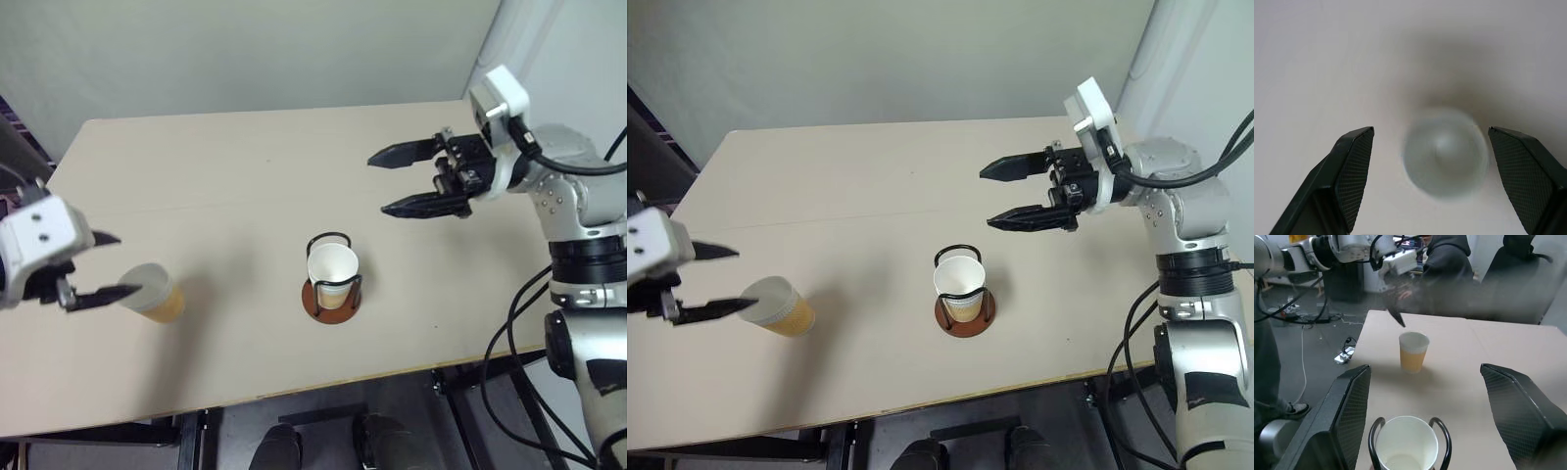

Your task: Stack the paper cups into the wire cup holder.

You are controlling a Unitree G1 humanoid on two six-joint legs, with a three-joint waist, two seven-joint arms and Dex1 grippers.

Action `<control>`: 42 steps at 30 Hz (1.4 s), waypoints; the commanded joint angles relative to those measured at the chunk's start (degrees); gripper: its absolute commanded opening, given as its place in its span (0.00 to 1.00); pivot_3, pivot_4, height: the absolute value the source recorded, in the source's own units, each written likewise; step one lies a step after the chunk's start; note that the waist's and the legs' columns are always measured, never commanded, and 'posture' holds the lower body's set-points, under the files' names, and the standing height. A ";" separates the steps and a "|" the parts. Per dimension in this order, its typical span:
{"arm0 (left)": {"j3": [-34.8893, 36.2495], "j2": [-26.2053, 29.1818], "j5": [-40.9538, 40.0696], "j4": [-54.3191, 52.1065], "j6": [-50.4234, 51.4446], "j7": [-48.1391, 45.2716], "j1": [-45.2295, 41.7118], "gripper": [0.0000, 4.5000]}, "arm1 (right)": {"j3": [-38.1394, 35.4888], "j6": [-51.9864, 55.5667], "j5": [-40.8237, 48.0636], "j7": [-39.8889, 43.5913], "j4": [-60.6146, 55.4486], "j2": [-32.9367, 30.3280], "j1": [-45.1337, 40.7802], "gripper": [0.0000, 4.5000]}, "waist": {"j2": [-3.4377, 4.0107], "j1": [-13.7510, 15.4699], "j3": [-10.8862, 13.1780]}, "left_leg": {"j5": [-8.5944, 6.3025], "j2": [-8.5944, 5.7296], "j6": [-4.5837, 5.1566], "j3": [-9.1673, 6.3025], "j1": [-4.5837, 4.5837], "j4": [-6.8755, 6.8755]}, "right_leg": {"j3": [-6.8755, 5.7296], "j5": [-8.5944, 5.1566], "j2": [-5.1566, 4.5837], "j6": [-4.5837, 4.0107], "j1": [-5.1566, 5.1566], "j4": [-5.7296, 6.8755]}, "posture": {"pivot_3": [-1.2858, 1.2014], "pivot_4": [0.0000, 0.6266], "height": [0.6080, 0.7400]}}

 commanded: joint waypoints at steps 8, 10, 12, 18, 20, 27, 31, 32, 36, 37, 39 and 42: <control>-5.65 -0.33 5.16 -0.26 -2.19 -0.49 1.77 0.89 | -0.61 1.46 1.73 -1.76 -5.10 -0.48 0.93 0.82 | -0.02 0.08 -0.01 | -0.15 -0.01 0.08 -0.02 -0.14 0.07 | -0.02 0.02 -0.03 0.00 -0.10 0.04 | 0.52 0.24 1.00; -7.49 -0.17 6.29 0.35 -2.13 0.34 1.28 0.89 | -0.47 1.23 1.46 -1.93 -5.17 -0.63 1.09 0.82 | -0.02 0.07 -0.01 | -0.21 -0.01 0.09 -0.01 -0.14 0.08 | -0.03 0.04 -0.04 -0.01 -0.11 0.06 | 0.52 0.24 1.00; -9.24 -0.16 6.62 0.53 -1.65 1.01 0.34 0.89 | -0.46 1.18 1.32 -2.07 -5.26 -0.85 1.16 0.82 | -0.03 0.06 -0.02 | -0.21 0.00 0.08 -0.02 -0.14 0.08 | -0.06 0.06 -0.04 -0.01 -0.12 0.08 | 0.52 0.24 1.00; -12.17 -0.18 5.88 0.49 -0.89 1.17 -2.95 0.53 | -0.28 0.72 0.71 -2.48 -5.40 -1.46 1.56 0.82 | -0.04 0.13 -0.02 | -0.22 0.00 0.08 -0.09 -0.14 0.08 | -0.14 0.08 -0.04 -0.01 -0.11 0.10 | 0.52 0.24 1.00; -12.33 -0.09 5.82 0.53 -0.70 1.04 -3.67 0.39 | -0.20 0.63 0.61 -2.56 -5.53 -1.57 1.75 0.82 | -0.04 0.14 -0.02 | -0.23 0.00 0.07 -0.09 -0.14 0.07 | -0.14 0.08 -0.04 0.00 -0.11 0.10 | 0.52 0.24 1.00; -9.70 -0.84 -0.38 -2.08 -0.31 -2.53 -7.43 0.01 | -0.19 -0.21 -0.06 -2.39 -5.03 -2.12 2.01 0.82 | -0.04 0.21 -0.03 | -0.23 0.00 0.06 -0.09 -0.15 0.07 | -0.15 0.09 -0.04 0.02 -0.11 0.08 | 0.52 0.24 1.00; -7.84 -2.36 -9.97 -5.61 1.44 -4.14 -14.45 0.01 | -0.69 -0.39 -0.21 -2.19 -5.16 -3.04 2.26 0.82 | -0.06 0.38 -0.04 | -0.23 -0.01 0.06 -0.10 -0.16 0.10 | -0.16 0.17 -0.04 0.15 -0.08 0.09 | 0.52 0.24 1.00; -7.99 -2.67 -13.18 -6.34 2.25 -3.94 -17.47 0.01 | -0.88 -0.32 -0.18 -1.97 -5.36 -3.64 2.52 0.82 | -0.06 0.42 -0.04 | -0.23 -0.02 0.06 -0.10 -0.16 0.10 | -0.16 0.21 -0.04 0.20 -0.07 0.08 | 0.52 0.24 1.00; -12.77 -4.25 -22.92 -6.89 3.88 -2.62 -31.62 0.01 | -0.66 -1.85 -1.53 1.09 -6.87 -8.65 5.40 0.82 | -0.08 1.15 -0.05 | -0.23 -0.02 0.06 -0.11 -0.16 0.15 | -0.21 0.36 -0.07 0.46 -0.03 0.06 | 0.52 0.24 1.00; -14.27 -4.79 -23.96 -6.42 3.94 -2.58 -34.42 0.01 | -0.76 -2.15 -1.74 1.41 -6.91 -9.68 5.93 0.82 | -0.08 1.30 -0.05 | -0.23 -0.05 0.06 -0.11 -0.15 0.15 | -0.21 0.39 -0.11 0.52 0.00 0.06 | 0.52 0.24 1.00; -18.33 -6.28 -25.40 -5.26 3.49 -2.92 -40.91 0.01 | -1.35 -2.98 -2.58 2.01 -6.36 -12.44 7.31 0.82 | -0.04 1.21 -0.07 | -0.23 -0.06 0.06 -0.08 -0.14 0.18 | -0.19 0.44 -0.13 0.60 0.01 0.03 | 0.52 0.24 1.00; -25.28 -10.06 -26.89 -3.31 3.14 -5.16 -50.87 0.01 | -3.33 -5.44 -4.80 2.50 -4.93 -18.02 10.65 0.82 | -0.05 1.42 -0.06 | -0.20 -0.05 0.08 -0.08 -0.14 0.22 | -0.18 0.51 -0.14 0.71 0.04 0.00 | 0.52 0.24 1.00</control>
